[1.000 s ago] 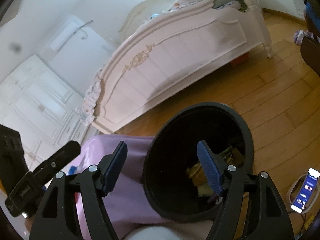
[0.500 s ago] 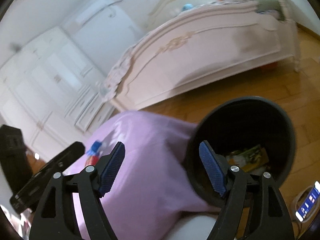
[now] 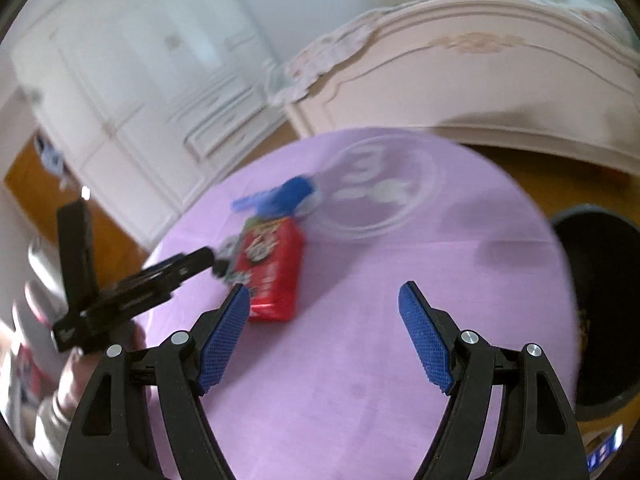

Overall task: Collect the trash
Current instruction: 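Grasp the small clear bottle with the left tool while the right tool grasps the red milk box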

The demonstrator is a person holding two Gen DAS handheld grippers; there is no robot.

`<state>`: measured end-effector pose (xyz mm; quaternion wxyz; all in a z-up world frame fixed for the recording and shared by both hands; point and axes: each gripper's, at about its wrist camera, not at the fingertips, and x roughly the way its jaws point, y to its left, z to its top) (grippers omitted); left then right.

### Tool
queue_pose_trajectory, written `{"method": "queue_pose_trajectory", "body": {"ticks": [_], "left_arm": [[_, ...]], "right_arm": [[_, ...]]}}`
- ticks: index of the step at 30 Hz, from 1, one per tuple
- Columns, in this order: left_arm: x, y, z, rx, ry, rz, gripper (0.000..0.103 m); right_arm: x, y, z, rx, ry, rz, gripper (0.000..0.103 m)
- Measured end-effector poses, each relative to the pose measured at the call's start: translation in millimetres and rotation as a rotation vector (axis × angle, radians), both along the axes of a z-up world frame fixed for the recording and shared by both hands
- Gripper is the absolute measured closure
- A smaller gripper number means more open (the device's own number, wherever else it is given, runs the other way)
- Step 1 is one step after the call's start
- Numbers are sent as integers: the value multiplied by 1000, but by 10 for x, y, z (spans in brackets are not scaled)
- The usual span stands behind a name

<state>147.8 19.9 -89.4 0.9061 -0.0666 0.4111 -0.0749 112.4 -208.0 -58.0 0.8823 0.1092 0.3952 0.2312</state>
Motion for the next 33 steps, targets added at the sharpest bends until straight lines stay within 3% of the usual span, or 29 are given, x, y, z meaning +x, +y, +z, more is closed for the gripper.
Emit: {"method": "queue_pose_trajectory", "body": {"ticks": [2,10,13,15,18,27,33], "left_arm": [[28,17,-54,7,18,-10,36],[132,8,-95,35,24,-46,39],[185,-18,-105,78,28,-48,45],[204,-17,-103,95,28,-47,49],[211,27,-99,99,26,-29,63],[60,143,-2,4,-23,-17,64],[-196,-168,336,-43,-101,-97,64]], "right_arm": [[34,237,-35,-56,4,39,27],[142,744,-163,-222,-12,105,27],[204,808,-213,-273,-10,100,43],[261,803,-251,-281,-4,96,47],[294,749,-254,-263,-2,84,48],[225,212,-99,-6,25,23,50],[71,-232,60,114,3,-42,50]]}}
